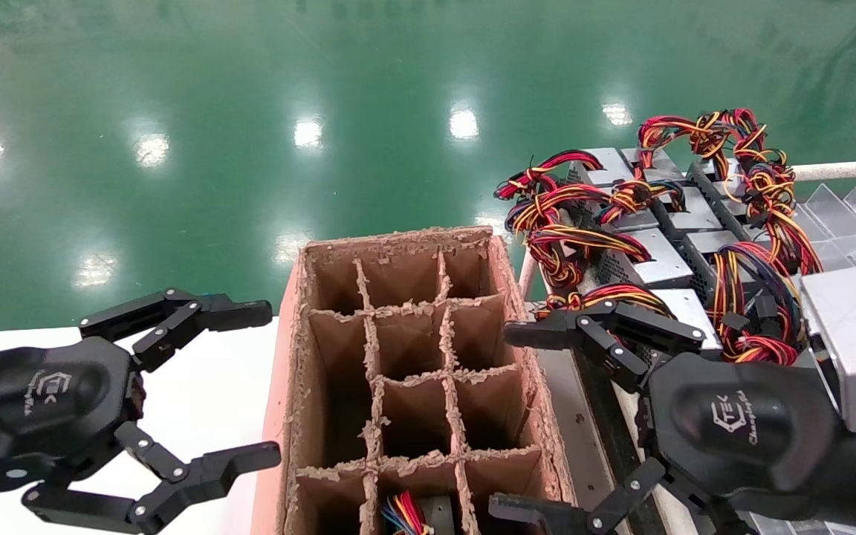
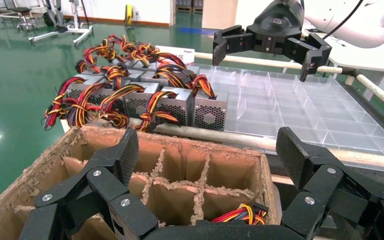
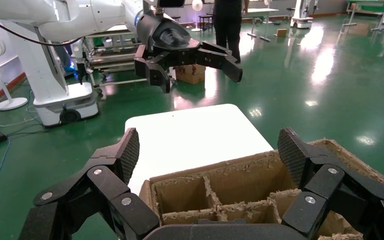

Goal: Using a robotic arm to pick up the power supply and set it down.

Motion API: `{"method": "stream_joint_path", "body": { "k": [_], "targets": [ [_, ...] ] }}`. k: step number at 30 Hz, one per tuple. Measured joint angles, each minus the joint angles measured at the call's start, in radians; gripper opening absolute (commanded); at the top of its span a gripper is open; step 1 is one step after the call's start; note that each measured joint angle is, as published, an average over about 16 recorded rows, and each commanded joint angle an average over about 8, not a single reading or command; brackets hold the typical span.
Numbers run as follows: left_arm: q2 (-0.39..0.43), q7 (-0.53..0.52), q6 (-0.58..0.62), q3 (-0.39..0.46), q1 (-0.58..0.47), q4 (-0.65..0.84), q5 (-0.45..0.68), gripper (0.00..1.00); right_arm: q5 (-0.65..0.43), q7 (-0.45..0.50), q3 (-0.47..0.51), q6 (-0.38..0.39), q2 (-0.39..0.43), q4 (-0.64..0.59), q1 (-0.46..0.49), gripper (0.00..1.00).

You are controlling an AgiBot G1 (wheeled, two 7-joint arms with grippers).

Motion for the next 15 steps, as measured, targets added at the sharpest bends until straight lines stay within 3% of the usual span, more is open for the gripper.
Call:
{"method": "stream_joint_path", "body": {
  "k": [15],
  "targets": [
    [0.0,0.0,0.0,0.0,0.0,0.0,0.0,1.0,0.0,0.0,0.0,0.0,0.0,0.0,-0.001,1.0]
  ]
}}
